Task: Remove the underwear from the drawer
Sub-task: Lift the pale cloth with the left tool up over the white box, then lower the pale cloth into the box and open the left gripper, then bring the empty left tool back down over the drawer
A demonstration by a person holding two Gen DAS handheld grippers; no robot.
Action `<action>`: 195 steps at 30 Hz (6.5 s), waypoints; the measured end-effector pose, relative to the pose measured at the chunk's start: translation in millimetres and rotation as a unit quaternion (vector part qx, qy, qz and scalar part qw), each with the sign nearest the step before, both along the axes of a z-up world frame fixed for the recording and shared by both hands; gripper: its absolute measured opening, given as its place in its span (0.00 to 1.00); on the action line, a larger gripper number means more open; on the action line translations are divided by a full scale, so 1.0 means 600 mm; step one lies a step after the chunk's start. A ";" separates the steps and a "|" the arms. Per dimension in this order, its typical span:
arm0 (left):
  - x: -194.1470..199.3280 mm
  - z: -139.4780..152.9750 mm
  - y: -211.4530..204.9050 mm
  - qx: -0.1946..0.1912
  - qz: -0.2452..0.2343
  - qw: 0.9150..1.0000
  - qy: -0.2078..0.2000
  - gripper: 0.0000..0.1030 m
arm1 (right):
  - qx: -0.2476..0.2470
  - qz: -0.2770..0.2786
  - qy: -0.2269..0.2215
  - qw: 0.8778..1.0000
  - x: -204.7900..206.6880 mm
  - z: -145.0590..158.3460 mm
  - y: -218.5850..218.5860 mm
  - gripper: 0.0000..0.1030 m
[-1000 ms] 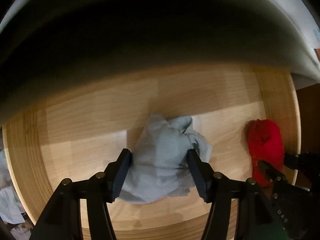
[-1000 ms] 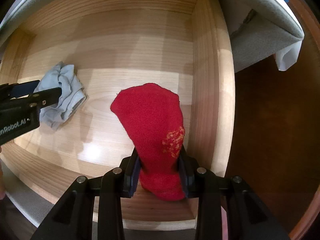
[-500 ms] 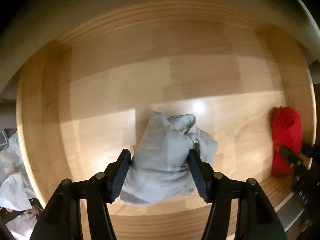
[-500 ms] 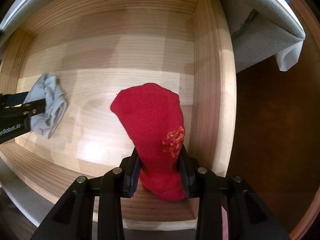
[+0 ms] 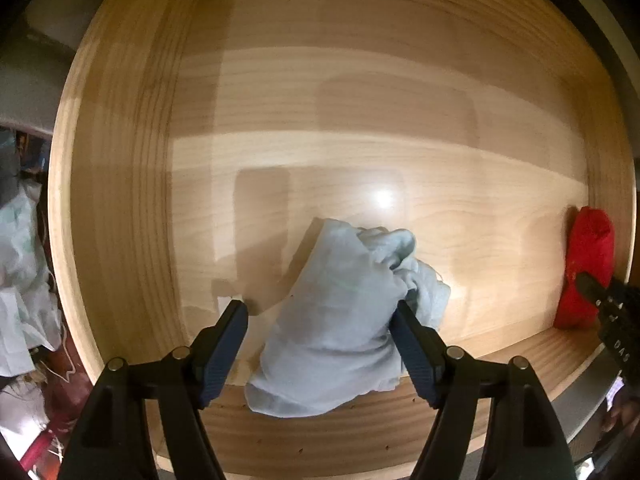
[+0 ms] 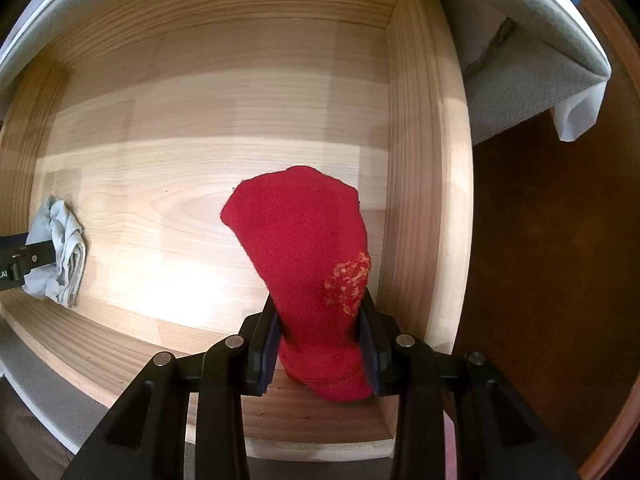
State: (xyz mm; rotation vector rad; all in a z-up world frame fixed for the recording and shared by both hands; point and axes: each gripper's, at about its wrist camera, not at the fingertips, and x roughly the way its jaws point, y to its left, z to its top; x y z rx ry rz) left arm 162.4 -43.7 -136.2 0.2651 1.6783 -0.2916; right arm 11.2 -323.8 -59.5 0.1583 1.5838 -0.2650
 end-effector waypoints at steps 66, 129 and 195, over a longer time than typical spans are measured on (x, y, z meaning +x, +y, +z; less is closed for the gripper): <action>-0.127 0.149 -0.006 -0.019 0.042 0.992 -0.119 0.40 | -0.012 0.007 0.005 1.000 0.005 -0.016 0.022 0.31; 0.108 0.449 -0.171 -0.074 -0.032 0.951 -0.298 0.41 | -0.007 0.009 -0.001 1.000 -0.013 -0.015 0.000 0.32; -0.156 0.212 0.007 -0.003 0.023 0.964 -0.265 0.53 | -0.062 0.048 0.056 0.995 0.029 -0.076 0.095 0.35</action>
